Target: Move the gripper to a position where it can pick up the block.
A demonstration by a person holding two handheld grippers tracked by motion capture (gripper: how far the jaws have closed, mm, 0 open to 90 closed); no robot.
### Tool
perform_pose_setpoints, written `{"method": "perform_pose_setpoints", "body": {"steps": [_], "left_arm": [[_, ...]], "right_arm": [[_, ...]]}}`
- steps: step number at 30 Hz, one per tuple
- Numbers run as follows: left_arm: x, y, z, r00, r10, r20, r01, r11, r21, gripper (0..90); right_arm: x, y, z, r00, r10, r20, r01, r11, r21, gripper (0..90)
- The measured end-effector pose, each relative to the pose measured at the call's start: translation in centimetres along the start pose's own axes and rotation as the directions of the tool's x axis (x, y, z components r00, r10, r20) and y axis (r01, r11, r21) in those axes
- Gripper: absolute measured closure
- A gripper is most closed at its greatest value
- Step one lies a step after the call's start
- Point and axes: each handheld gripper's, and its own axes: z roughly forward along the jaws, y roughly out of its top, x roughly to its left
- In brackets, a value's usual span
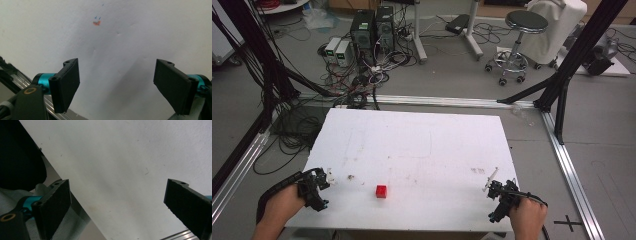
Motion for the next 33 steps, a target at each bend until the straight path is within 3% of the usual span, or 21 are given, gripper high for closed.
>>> {"method": "perform_pose_setpoints", "body": {"steps": [1, 17, 33], "left_arm": [[0.0, 0.3, 0.0, 0.9998, 0.018, 0.004, -0.018, 0.9998, 0.0, 21.3], [0.9, 2.2, -2.1, 0.9972, 0.074, 0.012, -0.073, 0.997, -0.024, 21.3], [1.2, 5.1, -3.8, 0.986, 0.166, 0.017, -0.165, 0.9858, -0.031, 21.3]], "right_arm": [[0.0, -0.1, 0.0, 1.0, -0.001, -0.002, 0.001, 1.0, -0.002, 6.6], [0.3, 0.2, 0.0, 0.9998, -0.018, -0.005, 0.018, 1.0, -0.001, 6.6], [0.2, 0.1, 0.2, 0.9999, -0.014, -0.007, 0.014, 1.0, 0.0, 6.6]]}}
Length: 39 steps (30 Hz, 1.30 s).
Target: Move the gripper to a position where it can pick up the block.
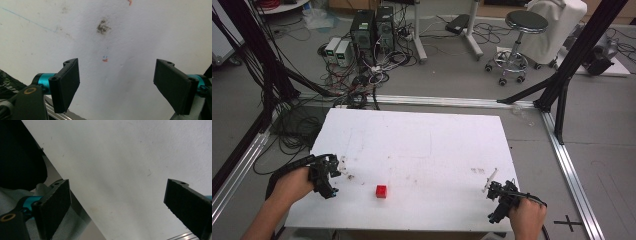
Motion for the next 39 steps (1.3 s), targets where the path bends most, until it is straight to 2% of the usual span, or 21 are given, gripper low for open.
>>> {"method": "perform_pose_setpoints", "body": {"steps": [1, 8, 12, 20, 28, 39], "left_arm": [[0.0, 0.4, -0.1, 0.9997, 0.025, 0.006, -0.025, 0.9996, 0.011, 21.3], [-0.3, 1.6, -0.2, 0.9987, 0.051, 0.011, -0.051, 0.9987, 0.008, 21.3], [-0.3, 2.4, -0.2, 0.9966, 0.08, 0.02, -0.08, 0.9966, 0.018, 21.3], [-0.3, 4.4, -0.1, 0.9886, 0.142, 0.049, -0.145, 0.9884, 0.046, 21.3], [-0.7, 6.5, 0.2, 0.9723, 0.223, 0.071, -0.227, 0.9725, 0.054, 21.3], [-1.2, 8.9, 0.5, 0.9527, 0.287, 0.101, -0.292, 0.9557, 0.039, 21.3]], "right_arm": [[0.0, 0.1, 0.0, 1.0, -0.006, 0.002, 0.006, 1.0, -0.001, 6.6], [-0.1, -0.2, -0.3, 1.0, 0.0, 0.005, 0.0, 1.0, -0.017, 6.6], [-0.2, -0.5, -0.5, 0.9999, 0.013, 0.008, -0.012, 1.0, -0.025, 6.6], [-0.3, -0.8, -0.7, 0.9999, 0.011, 0.005, -0.01, 0.999, -0.042, 6.6], [-0.4, -1.2, -0.9, 0.9997, 0.025, 0.007, -0.025, 0.998, -0.055, 6.6], [-0.4, -1.3, -1.2, 0.9997, 0.024, 0.009, -0.023, 0.997, -0.067, 6.6]]}}
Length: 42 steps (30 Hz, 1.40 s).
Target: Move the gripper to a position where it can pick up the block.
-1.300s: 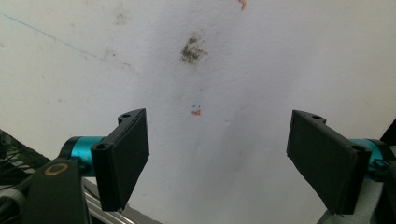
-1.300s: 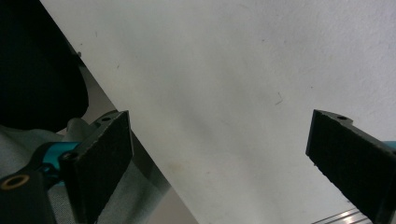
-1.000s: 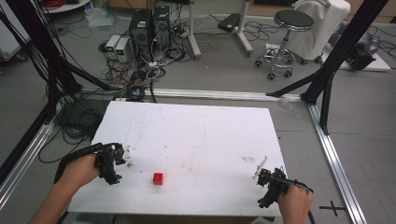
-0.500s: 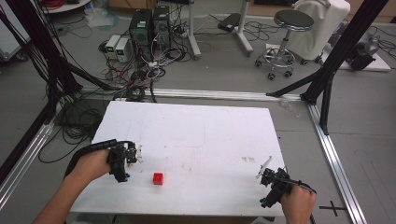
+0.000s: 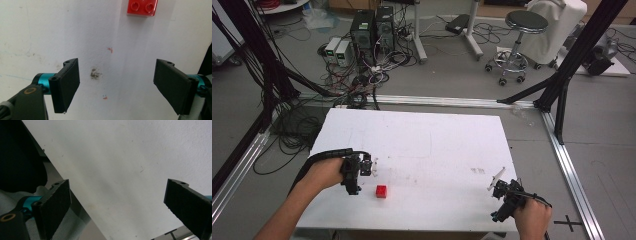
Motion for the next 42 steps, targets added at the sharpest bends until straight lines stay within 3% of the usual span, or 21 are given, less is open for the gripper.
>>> {"method": "perform_pose_setpoints", "body": {"steps": [15, 22, 33, 42], "left_arm": [[-0.1, 2.4, 1.5, 0.9967, 0.066, 0.048, -0.065, 0.9977, -0.016, 21.4], [-0.4, 3.8, 2.3, 0.9918, 0.107, 0.07, -0.106, 0.9943, -0.013, 21.4], [-0.4, 4.8, 3.7, 0.9884, 0.116, 0.098, -0.118, 0.9929, 0.015, 21.5], [-0.8, 5.5, 4.4, 0.9872, 0.121, 0.104, -0.122, 0.9926, 0.002, 21.5]], "right_arm": [[0.2, 0.5, 0.2, 0.9999, -0.01, -0.004, 0.01, 1.0, 0.007, 6.6], [0.2, 0.7, 0.2, 0.9997, -0.023, -0.003, 0.023, 1.0, 0.005, 6.6], [0.1, 0.8, 0.3, 0.9997, -0.024, -0.006, 0.024, 1.0, 0.008, 6.6], [0.1, 0.8, 0.3, 0.9997, -0.025, -0.008, 0.025, 1.0, 0.006, 6.6]]}}
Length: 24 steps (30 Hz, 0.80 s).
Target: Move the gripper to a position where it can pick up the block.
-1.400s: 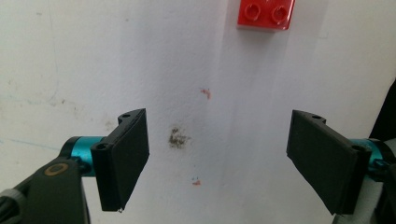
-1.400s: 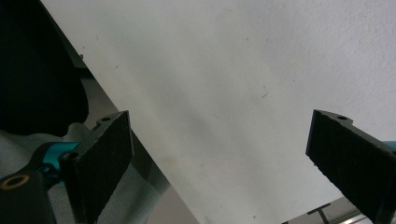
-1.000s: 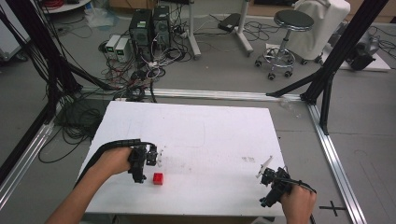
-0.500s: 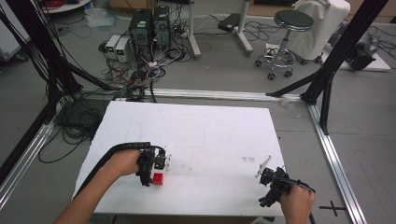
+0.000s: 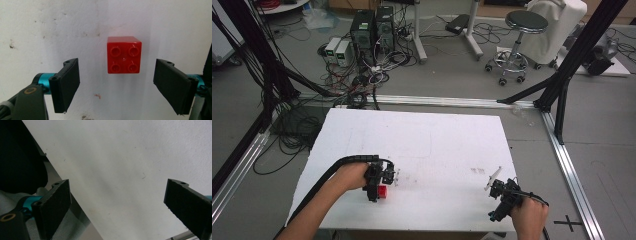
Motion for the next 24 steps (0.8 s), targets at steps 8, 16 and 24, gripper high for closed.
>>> {"method": "perform_pose_setpoints", "body": {"steps": [8, 16, 24], "left_arm": [[-0.2, 0.1, 0.9, 0.9999, -0.004, 0.017, 0.004, 1.0, -0.003, 21.5], [-0.1, 0.2, 1.6, 0.9995, -0.001, 0.032, 0.001, 1.0, -0.001, 21.5], [0.0, 0.3, 1.9, 0.9994, -0.005, 0.035, 0.005, 1.0, 0.003, 21.6]], "right_arm": [[0.0, -0.1, 0.0, 1.0, 0.008, -0.003, -0.008, 1.0, -0.002, 6.6], [-0.1, 0.0, 0.1, 1.0, 0.003, -0.004, -0.003, 1.0, 0.0, 6.6], [-0.1, -0.1, 0.1, 1.0, 0.004, -0.003, -0.003, 1.0, 0.002, 6.6]]}}
